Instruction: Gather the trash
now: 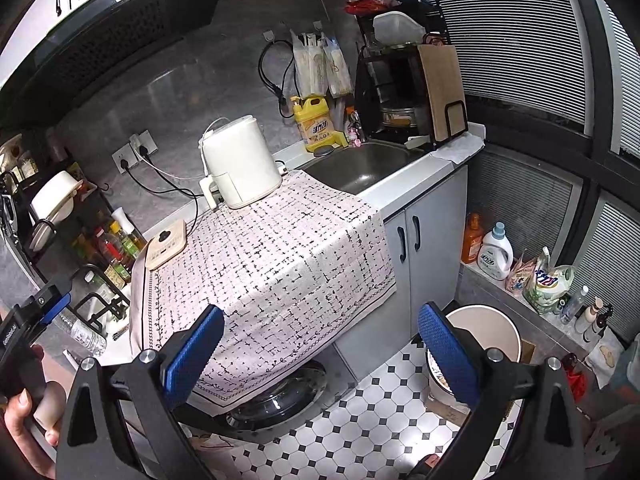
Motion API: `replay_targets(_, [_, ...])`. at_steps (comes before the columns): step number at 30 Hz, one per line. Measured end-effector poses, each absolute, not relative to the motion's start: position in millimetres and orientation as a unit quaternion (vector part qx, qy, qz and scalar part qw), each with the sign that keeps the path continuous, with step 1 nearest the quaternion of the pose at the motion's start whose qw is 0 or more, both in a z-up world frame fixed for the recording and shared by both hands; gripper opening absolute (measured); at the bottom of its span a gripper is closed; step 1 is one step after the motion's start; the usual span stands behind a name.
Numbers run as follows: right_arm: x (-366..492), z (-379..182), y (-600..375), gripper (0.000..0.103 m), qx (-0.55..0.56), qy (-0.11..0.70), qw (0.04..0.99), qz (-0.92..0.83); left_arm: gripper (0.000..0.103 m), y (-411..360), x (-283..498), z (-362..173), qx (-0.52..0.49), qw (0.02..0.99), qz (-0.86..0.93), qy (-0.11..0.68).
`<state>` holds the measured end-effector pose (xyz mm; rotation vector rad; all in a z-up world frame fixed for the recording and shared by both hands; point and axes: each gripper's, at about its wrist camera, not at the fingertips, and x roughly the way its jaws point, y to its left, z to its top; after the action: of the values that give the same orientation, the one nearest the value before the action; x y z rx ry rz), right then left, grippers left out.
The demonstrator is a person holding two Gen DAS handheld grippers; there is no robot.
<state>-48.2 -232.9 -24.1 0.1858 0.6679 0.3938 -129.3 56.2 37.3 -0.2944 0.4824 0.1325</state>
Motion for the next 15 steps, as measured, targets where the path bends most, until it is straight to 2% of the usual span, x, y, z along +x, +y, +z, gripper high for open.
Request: replay_targets(15, [-44.1, -19.9, -231.8, 0.095, 0.093, 0.321, 0.923, 0.193, 0.097, 62.3, -127.8, 38.6, -0.144, 0.959, 0.064, 0.235])
